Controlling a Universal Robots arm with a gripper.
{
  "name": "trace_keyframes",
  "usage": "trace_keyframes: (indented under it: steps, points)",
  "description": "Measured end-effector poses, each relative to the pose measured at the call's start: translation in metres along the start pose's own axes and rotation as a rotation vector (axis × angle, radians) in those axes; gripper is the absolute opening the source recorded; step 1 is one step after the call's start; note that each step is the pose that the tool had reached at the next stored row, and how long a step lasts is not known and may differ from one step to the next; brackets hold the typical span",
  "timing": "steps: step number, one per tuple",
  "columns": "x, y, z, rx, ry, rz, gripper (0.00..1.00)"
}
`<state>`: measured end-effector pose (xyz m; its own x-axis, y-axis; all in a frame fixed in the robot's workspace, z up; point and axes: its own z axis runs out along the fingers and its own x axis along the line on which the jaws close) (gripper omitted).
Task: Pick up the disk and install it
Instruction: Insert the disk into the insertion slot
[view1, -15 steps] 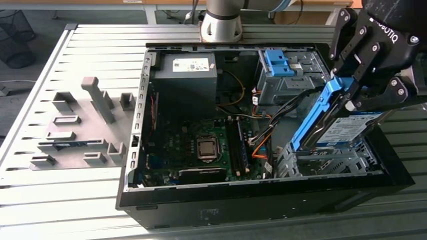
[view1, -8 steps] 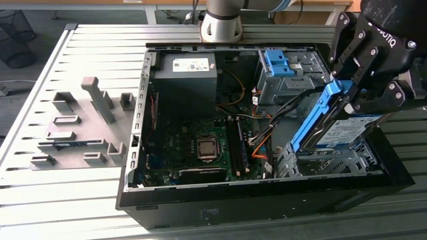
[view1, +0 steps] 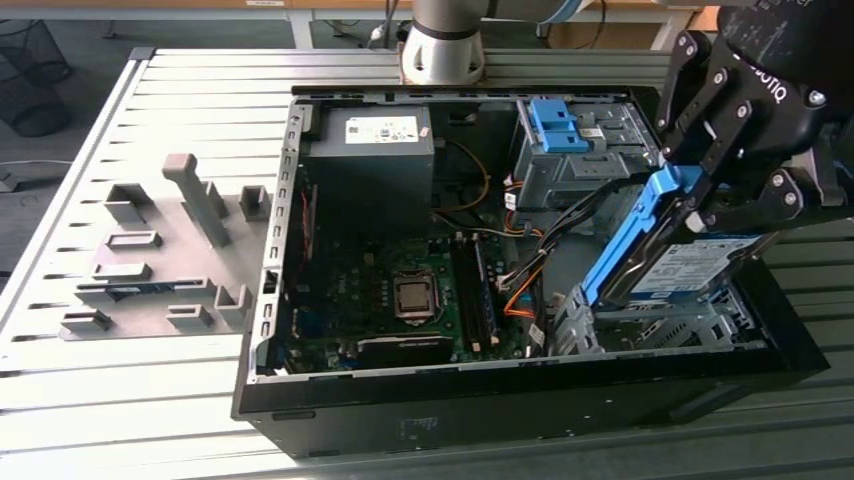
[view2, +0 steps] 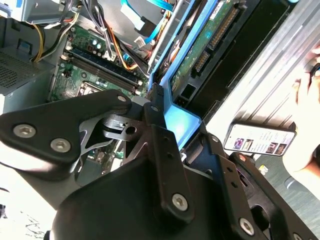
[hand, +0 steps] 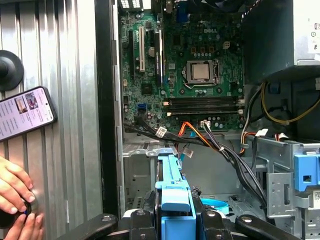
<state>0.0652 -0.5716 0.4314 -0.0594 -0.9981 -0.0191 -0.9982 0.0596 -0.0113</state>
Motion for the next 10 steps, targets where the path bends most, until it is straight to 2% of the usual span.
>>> trace_keyframes:
  steps: [4,10]
  points:
    - [0.0001,0.0001,0.0046,0.0000,-0.0001,0.000,0.37]
    - [0.0003,0.0002,0.0153,0.0000,0.0000,0.000,0.37]
